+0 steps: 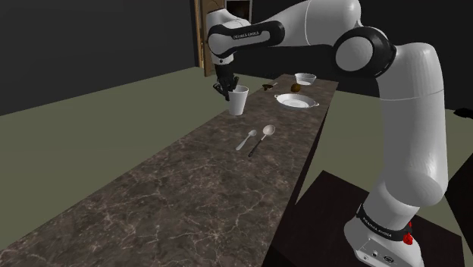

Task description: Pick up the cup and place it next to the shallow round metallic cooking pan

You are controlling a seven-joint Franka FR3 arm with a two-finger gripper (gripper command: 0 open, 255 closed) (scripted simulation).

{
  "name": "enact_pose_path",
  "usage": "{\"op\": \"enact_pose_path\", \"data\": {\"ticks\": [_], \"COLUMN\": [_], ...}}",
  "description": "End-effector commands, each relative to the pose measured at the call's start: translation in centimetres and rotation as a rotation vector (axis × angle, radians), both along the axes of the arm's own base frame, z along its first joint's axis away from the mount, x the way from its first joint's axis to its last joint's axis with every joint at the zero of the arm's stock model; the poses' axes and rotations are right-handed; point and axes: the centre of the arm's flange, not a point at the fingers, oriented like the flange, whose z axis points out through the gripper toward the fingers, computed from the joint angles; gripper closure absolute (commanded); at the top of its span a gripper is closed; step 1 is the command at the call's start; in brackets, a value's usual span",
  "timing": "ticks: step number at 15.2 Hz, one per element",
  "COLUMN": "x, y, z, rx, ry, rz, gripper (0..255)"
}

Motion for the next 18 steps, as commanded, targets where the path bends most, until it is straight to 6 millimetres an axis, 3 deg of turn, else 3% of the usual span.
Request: {"op": "enact_pose_path", "data": {"ticks": [1,10,18], "x": [0.0,0.0,-2.6], "y": [-0.1,-0.1,-10.3], "z": [1.1,5.8,5.8], "rx": [0.0,0.0,0.0], "ry": [0.0,0.0,0.0], "rz": [0.0,0.0,0.0], "gripper": [255,255,255]}}
